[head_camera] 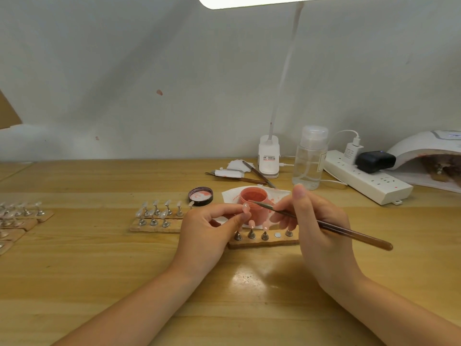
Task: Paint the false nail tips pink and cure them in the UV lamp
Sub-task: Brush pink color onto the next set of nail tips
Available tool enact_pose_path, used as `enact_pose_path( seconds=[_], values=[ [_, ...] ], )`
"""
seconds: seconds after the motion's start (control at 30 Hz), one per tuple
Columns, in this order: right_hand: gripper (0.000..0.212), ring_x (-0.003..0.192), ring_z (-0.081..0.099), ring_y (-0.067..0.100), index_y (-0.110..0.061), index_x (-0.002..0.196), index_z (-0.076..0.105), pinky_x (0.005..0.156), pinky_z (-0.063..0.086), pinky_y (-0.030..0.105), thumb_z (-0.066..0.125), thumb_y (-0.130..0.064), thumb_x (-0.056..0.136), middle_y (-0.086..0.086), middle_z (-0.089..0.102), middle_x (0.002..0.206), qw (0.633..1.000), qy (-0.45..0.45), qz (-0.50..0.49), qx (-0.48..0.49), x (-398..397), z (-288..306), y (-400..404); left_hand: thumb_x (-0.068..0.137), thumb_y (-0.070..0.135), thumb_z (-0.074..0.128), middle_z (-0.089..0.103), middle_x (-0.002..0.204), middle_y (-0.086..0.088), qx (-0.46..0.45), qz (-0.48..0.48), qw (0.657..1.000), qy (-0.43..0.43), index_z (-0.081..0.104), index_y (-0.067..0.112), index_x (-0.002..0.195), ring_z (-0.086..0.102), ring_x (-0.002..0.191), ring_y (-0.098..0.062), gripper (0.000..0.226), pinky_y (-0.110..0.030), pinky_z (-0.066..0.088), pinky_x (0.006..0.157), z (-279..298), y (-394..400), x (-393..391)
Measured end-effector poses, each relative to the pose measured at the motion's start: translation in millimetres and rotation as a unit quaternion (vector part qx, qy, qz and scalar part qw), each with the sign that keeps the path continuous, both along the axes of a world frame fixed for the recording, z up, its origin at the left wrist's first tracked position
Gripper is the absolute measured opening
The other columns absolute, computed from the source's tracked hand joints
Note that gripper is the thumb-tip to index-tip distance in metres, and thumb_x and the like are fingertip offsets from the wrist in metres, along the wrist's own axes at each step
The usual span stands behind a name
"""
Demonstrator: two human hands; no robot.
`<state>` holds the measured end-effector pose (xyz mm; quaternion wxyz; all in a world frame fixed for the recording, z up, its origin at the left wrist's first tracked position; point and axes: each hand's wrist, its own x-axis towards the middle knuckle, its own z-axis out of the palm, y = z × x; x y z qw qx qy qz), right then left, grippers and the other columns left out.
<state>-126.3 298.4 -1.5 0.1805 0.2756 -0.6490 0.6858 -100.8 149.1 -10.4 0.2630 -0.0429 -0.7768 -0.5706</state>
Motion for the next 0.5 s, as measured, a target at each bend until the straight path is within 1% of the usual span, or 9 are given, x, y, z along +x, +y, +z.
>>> enact_pose_path(
  seconds=[0.07, 0.13, 0.27, 0.33, 0.43, 0.5],
  values=[
    [0.047, 0.048, 0.057, 0.007, -0.008, 0.061, 0.064, 0.047, 0.044, 0.015, 0.044, -0.04, 0.089, 0.006, 0.063, 0.056, 1.0, -0.017, 0.005, -0.016, 1.3, -0.6, 0.4, 0.07, 0.025, 0.07, 0.066, 0.058, 0.017, 0.002, 0.001, 1.0, -0.003, 0.071, 0.033, 0.074, 0.045, 0.043, -0.001, 0.01, -0.011, 0.037, 0.044, -0.4, -0.4, 0.1],
    [0.047, 0.045, 0.055, 0.006, -0.01, 0.057, 0.063, 0.045, 0.043, 0.016, 0.042, -0.036, 0.09, 0.003, 0.061, 0.051, 0.999, -0.023, -0.001, -0.034, 0.8, -1.7, 1.7, 0.067, 0.028, 0.069, 0.066, 0.058, 0.017, 0.007, 0.003, 1.0, -0.004, 0.071, 0.031, 0.076, 0.044, 0.042, -0.002, 0.009, -0.011, 0.037, 0.045, -0.6, -0.6, 0.1],
    [0.039, 0.052, 0.057, 0.005, -0.011, 0.066, 0.065, 0.051, 0.044, 0.012, 0.043, -0.028, 0.093, 0.005, 0.064, 0.06, 1.0, 0.008, -0.004, -0.015, -0.1, -0.1, 0.4, 0.073, 0.017, 0.072, 0.067, 0.059, 0.017, -0.001, 0.003, 1.0, -0.002, 0.071, 0.032, 0.075, 0.044, 0.043, -0.006, 0.016, -0.012, 0.037, 0.044, -1.2, -0.3, -0.8],
    [0.038, 0.051, 0.057, 0.005, -0.008, 0.064, 0.065, 0.049, 0.044, 0.013, 0.043, -0.029, 0.088, 0.004, 0.064, 0.058, 1.0, -0.009, 0.013, -0.019, 1.6, 0.9, -0.4, 0.073, 0.016, 0.072, 0.067, 0.057, 0.016, 0.001, 0.002, 1.0, -0.002, 0.071, 0.03, 0.075, 0.042, 0.041, -0.003, 0.015, -0.011, 0.035, 0.043, -1.3, 0.0, -0.6],
    [0.048, 0.044, 0.055, 0.007, -0.01, 0.056, 0.064, 0.045, 0.043, 0.015, 0.044, -0.035, 0.092, 0.006, 0.06, 0.05, 0.999, -0.026, 0.002, -0.035, 2.3, -1.1, 0.3, 0.068, 0.025, 0.07, 0.066, 0.057, 0.018, 0.01, -0.006, 1.0, 0.0, 0.071, 0.03, 0.076, 0.043, 0.039, 0.0, 0.009, -0.008, 0.035, 0.044, -0.8, -0.1, 0.0],
    [0.045, 0.046, 0.055, 0.007, -0.011, 0.058, 0.063, 0.047, 0.043, 0.016, 0.042, -0.031, 0.091, 0.005, 0.061, 0.052, 0.999, -0.015, -0.012, -0.041, 1.2, -1.0, 0.8, 0.068, 0.028, 0.068, 0.066, 0.059, 0.019, 0.004, -0.013, 1.0, 0.006, 0.071, 0.033, 0.075, 0.045, 0.039, 0.002, 0.009, -0.008, 0.036, 0.045, -0.6, 0.1, 0.4]
  ],
)
